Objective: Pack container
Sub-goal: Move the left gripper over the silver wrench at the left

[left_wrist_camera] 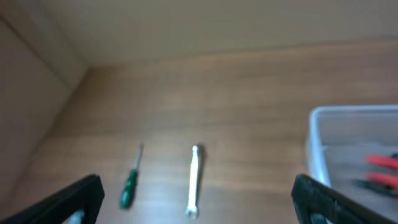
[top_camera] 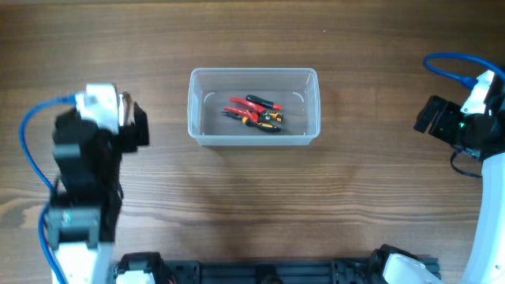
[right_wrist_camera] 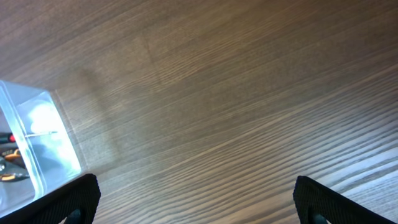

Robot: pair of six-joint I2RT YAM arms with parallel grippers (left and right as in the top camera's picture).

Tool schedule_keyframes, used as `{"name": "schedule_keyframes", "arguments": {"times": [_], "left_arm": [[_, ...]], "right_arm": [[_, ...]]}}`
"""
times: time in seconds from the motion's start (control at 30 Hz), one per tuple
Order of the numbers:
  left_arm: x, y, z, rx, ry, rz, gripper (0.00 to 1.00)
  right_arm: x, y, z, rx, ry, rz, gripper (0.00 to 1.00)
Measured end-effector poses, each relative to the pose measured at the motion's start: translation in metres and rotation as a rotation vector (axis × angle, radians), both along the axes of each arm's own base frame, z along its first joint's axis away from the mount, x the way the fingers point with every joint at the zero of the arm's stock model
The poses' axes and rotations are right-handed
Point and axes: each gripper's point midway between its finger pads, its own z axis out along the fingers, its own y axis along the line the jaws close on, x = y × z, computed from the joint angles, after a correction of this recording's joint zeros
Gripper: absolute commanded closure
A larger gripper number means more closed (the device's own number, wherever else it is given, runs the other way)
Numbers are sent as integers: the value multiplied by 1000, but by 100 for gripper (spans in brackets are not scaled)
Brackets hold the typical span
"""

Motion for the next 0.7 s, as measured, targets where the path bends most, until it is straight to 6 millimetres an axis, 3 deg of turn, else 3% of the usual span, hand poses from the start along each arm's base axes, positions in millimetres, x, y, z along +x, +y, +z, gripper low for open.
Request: {"name": "schedule_keyframes", "arguments": {"times": [0.03, 0.1, 0.2, 0.33, 0.4, 0.5, 0.6, 0.7], "left_arm": [[8, 1, 2, 5, 20, -1, 0], [19, -2, -12, 1, 104, -27, 0], [17, 3, -41, -67, 339, -8, 0], [2, 28, -47, -184, 578, 94, 0], [11, 47, -50, -264, 620, 149, 0], [21, 61, -73, -343, 670, 179, 0], [29, 63, -101, -392, 737, 181, 0], [42, 65, -116, -406, 747, 172, 0]], "right_arm": [[0, 0, 0, 0, 0, 0, 0], [0, 0, 0, 0, 0, 0, 0], [0, 0, 0, 1, 1, 0, 0], [0, 0, -1, 1, 2, 0, 0], [0, 0, -1, 1, 2, 0, 0], [0, 0, -1, 1, 2, 0, 0], [0, 0, -1, 1, 2, 0, 1], [0, 0, -1, 1, 2, 0, 0]]}}
